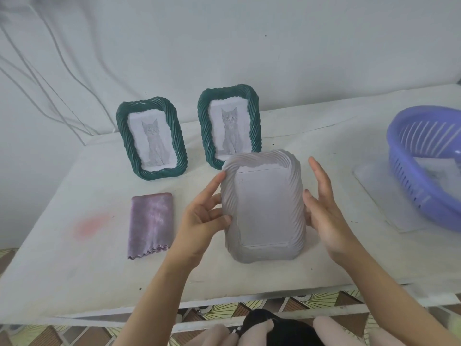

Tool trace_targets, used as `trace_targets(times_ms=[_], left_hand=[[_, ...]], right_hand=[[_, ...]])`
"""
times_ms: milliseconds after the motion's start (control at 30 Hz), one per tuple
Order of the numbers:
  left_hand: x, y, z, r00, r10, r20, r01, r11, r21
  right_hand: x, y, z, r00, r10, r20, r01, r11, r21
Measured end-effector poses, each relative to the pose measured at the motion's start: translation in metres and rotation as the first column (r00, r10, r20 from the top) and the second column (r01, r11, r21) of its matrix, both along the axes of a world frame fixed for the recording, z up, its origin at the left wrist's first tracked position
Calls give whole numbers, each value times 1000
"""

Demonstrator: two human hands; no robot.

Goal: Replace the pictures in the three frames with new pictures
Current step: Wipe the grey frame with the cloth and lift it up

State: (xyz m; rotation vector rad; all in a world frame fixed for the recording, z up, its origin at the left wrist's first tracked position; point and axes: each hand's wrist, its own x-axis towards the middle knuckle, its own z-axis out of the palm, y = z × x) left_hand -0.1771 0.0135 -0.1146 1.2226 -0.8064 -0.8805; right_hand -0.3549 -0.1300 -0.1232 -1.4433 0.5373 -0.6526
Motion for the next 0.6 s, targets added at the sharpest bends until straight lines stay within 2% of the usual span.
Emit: trace_targets(times_ms=[200,333,600], left_hand=[[0,-6,7,999,-34,15,34,999,-32],[1,-13,13,997,-58,46,60,997,-53],[-2,-53,23,963,-40,267,53,998,-42]], right_hand=[[-3,-7,14,1000,28,7,-28,999,-33],[-5,-10,25,996,51,70,-48,998,-40],[-1,-49,49,979,105,177,-107,994,2]])
